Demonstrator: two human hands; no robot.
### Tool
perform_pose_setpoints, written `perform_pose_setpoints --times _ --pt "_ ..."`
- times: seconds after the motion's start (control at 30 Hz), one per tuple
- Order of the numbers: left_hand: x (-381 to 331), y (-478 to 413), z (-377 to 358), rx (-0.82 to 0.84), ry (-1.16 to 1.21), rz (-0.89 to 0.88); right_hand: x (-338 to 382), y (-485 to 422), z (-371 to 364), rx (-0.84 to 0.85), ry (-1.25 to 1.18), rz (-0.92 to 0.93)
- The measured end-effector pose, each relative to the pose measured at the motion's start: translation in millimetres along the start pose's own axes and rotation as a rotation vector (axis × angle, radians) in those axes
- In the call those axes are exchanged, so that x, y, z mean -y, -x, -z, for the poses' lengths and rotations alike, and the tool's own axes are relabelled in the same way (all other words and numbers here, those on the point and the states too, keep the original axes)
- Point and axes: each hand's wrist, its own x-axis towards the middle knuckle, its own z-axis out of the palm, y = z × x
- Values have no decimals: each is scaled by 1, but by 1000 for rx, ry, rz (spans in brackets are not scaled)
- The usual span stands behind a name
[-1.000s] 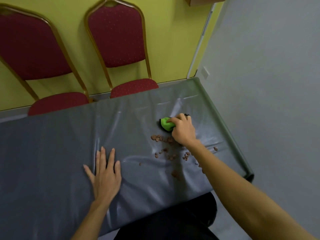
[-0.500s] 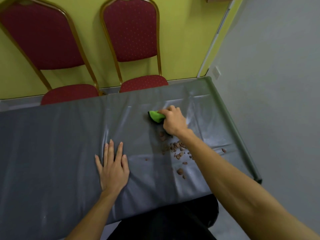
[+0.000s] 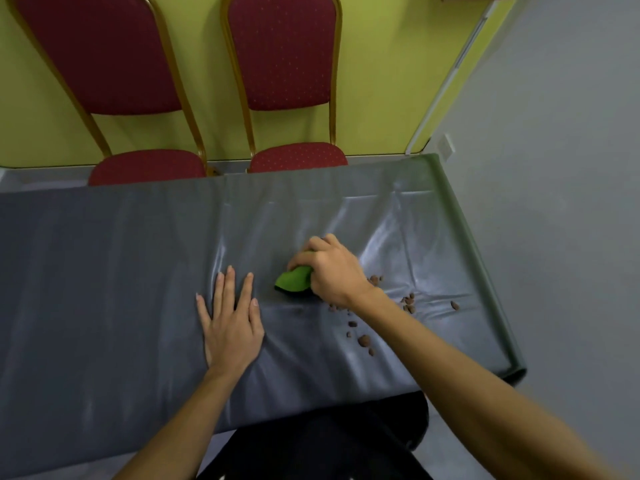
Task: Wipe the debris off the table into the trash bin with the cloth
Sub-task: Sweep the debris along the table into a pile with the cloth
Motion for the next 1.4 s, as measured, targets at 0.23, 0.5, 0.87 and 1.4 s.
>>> perform_pose_setpoints --times 0.23,0.5,0.87,1.4 --pt "4 0 0 22 14 -8 10 14 -33 124 114 265" --pt "1 1 0 -9 42 18 -78 51 -2 124 -4 122" --pt "2 0 0 12 40 14 -98 36 -8 -142 45 -340" --pt "-91 9 -2 119 274 -102 -168 49 48 -202 -66 -672"
